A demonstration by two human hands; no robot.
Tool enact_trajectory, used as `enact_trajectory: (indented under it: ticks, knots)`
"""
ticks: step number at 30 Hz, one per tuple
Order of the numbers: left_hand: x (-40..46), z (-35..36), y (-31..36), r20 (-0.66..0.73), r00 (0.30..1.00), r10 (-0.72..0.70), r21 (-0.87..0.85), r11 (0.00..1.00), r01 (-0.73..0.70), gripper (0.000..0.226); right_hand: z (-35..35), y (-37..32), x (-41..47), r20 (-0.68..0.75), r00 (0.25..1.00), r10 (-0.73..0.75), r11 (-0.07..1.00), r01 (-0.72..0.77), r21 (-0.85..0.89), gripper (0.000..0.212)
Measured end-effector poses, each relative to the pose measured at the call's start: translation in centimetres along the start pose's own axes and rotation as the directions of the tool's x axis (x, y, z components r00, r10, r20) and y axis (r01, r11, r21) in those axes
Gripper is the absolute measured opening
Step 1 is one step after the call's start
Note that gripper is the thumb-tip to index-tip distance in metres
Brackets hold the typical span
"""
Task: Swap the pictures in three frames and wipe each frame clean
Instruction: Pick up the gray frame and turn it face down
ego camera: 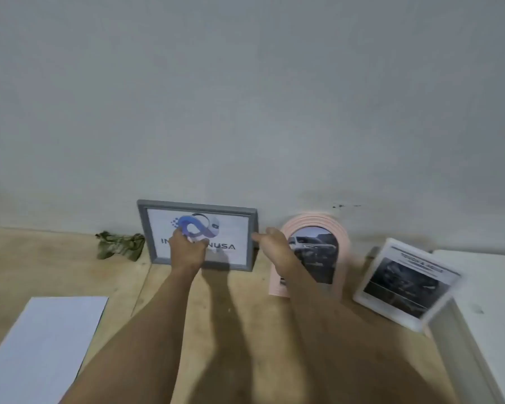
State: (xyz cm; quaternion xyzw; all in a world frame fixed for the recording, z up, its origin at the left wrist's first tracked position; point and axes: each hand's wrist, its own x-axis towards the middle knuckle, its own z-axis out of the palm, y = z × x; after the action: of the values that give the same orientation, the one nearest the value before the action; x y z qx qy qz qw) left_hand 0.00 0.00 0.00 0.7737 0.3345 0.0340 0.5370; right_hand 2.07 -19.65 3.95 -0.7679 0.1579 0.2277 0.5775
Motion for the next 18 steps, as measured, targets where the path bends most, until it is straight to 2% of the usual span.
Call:
enact_trajectory:
  ticks: [2,4,5,8,10,13,15,18]
  knots:
    - [2.9,-1.7,-1.2,-0.093,0.996,-0.002,0.009,1.000,0.003,0.080,2.1,0.0,1.6,-0.085,0.996,0.026,0.996,-0.033,-0.078,0.058]
    - [5.2,-3.5,-2.3,-0.156,0.986,-0.055,0.073,0.995,0.067,0.079,4.3,0.9,3.4,-0.135,0.989,0.058,0.994,-0.070,-0.088,0.045]
    - [6.1,-4.1,-2.8,-0.169,0.984,-0.057,0.095,0.993,0.074,0.081,5.0,1.3,3.9,-0.156,0.986,0.057,0.993,-0.072,-0.096,0.037]
    - [9.8,-5.5,-4.4,-0.144,0.989,-0.032,0.066,0.997,0.042,0.089,6.9,2.6,5.5,-0.265,0.962,0.059,0.990,-0.091,-0.109,0.040]
    - [11.8,-6.0,-5.8,-0.100,0.994,-0.040,0.036,0.998,0.043,0.073,6.9,3.2,5.9,-0.357,0.934,0.022,0.985,-0.080,-0.149,0.029]
    - [12.0,-6.6,-5.9,-0.102,0.995,-0.011,0.022,1.000,0.014,0.033,6.7,3.6,5.9,-0.427,0.900,-0.090,0.977,-0.003,-0.211,0.010]
    - [11.7,-7.2,-6.0,-0.117,0.992,0.052,0.050,0.998,-0.046,0.025,6.5,4.0,5.3,-0.421,0.893,-0.158,0.968,0.056,-0.245,0.013]
    - [10.8,-9.0,-7.1,-0.068,0.990,0.123,0.128,0.985,-0.113,0.027,6.1,5.2,3.6,-0.362,0.899,-0.247,0.949,0.150,-0.277,0.023]
